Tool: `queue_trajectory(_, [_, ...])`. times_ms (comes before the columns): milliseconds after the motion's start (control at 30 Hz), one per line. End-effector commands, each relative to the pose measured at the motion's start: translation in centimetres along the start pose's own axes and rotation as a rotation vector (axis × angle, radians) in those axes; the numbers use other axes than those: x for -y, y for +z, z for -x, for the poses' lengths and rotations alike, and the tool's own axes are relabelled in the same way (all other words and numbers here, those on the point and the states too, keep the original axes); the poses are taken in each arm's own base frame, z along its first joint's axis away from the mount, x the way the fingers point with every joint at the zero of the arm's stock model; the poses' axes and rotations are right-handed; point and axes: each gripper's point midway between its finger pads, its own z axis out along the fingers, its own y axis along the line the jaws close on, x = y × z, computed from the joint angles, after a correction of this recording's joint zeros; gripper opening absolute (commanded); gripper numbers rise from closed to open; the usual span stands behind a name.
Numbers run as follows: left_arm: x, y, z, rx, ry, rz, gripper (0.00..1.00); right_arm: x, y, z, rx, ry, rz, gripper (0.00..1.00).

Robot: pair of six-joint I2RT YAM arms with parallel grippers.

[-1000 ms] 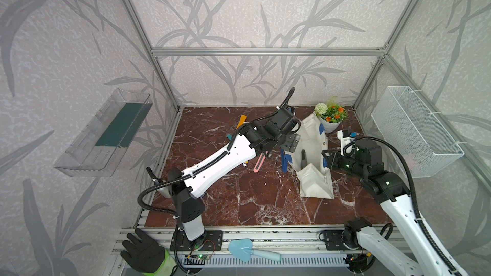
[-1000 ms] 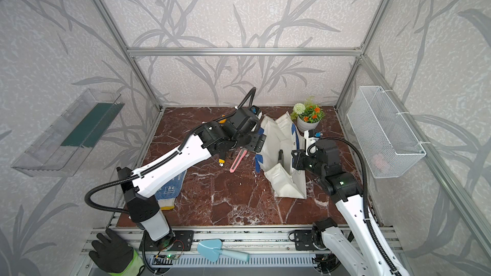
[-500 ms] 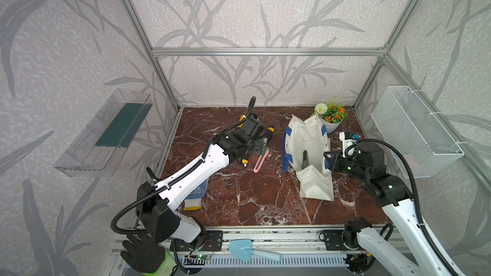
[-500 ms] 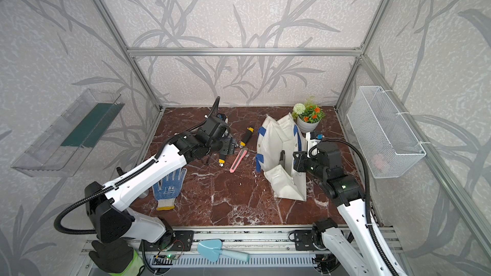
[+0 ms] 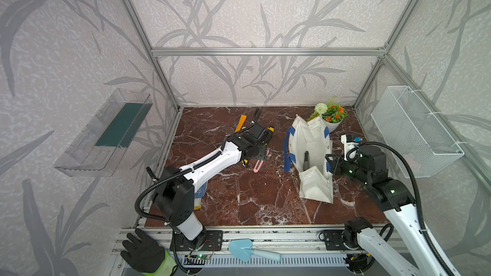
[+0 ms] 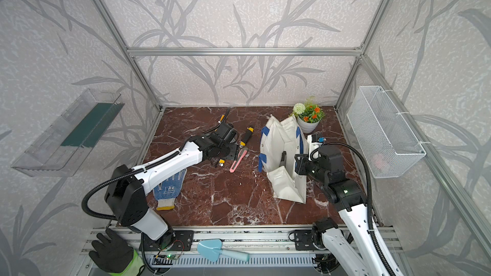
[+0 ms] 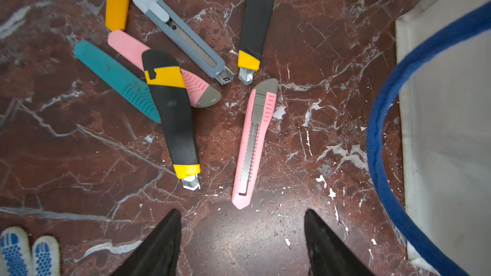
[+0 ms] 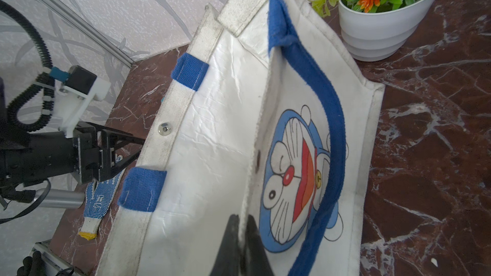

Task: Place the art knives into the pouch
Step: Pick up the utility knife at the center of the board.

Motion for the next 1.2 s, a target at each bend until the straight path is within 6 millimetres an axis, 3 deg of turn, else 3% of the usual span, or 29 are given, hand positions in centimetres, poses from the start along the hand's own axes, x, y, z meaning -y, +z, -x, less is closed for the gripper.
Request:
queue_trajectory(0, [0.2,1.2,1.6,-0.001,-0.035,-0.017,0.66,-0.3,-0.2,0.3,0.014,-0.001,0.019,0.00])
queue_trajectory(333, [0.8,6.4,2.3,-0.109,-0.026,-0.024,0.57,0.3,1.0,-0.7,-0.013,0.032,0.011,0.00])
queue_trajectory(600, [1.5,9.5,2.8,-0.160,-0.042,-0.052,0.54,0.3,0.7,-0.6,-0.012,0.021,-0.001,0.00])
queue_trajectory(767, [2.0,10.7,2.6,-0.186,-0.046,-0.066,0.51,0.5,0.7,-0.6,-0.014,0.022,-0.007,0.00])
queue_trajectory(1167, [1.1,12.9,1.2,-0.233,-0.036,-0.032,0.50,0.7,0.9,-0.9,-0.022,0.037,-0.012,0.00])
